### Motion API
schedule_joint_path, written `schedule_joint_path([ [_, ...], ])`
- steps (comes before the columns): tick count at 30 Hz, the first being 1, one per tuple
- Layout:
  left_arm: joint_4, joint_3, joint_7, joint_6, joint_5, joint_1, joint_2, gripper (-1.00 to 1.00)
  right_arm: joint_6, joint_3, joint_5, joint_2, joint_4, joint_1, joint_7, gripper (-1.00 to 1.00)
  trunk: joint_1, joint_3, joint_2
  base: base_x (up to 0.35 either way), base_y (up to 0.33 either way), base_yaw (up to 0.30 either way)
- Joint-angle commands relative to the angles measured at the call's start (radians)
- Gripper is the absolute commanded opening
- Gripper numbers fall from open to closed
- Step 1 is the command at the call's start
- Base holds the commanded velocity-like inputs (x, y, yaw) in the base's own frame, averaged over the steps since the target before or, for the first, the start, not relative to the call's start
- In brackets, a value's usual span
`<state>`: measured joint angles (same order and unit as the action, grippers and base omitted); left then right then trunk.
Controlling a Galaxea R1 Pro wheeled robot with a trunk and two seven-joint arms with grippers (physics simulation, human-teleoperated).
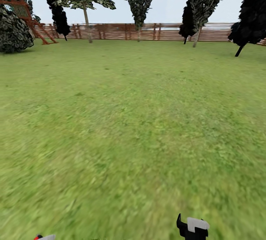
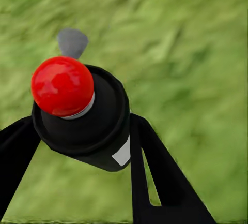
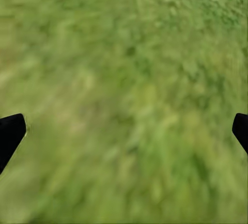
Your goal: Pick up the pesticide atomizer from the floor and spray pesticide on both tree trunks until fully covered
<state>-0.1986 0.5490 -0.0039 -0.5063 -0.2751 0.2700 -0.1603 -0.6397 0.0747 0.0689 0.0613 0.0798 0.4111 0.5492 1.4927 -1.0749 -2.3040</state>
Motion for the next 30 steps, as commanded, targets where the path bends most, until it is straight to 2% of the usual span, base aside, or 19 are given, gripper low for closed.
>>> schedule_joint_path([
  [1,0.000,0.000,0.000,0.000,0.001,0.000,0.000,-1.00,0.000,0.000,0.000,0.000,0.000,0.000,0.000,1.00,0.000,0.000,0.000,0.000,0.000,0.281],
  [30,0.001,-0.001,-0.001,0.002,0.001,0.000,0.001,-1.00,0.000,0.001,0.000,0.000,0.000,0.000,0.000,1.00,0.000,-0.012,0.000,0.000,0.000,0.282],
])
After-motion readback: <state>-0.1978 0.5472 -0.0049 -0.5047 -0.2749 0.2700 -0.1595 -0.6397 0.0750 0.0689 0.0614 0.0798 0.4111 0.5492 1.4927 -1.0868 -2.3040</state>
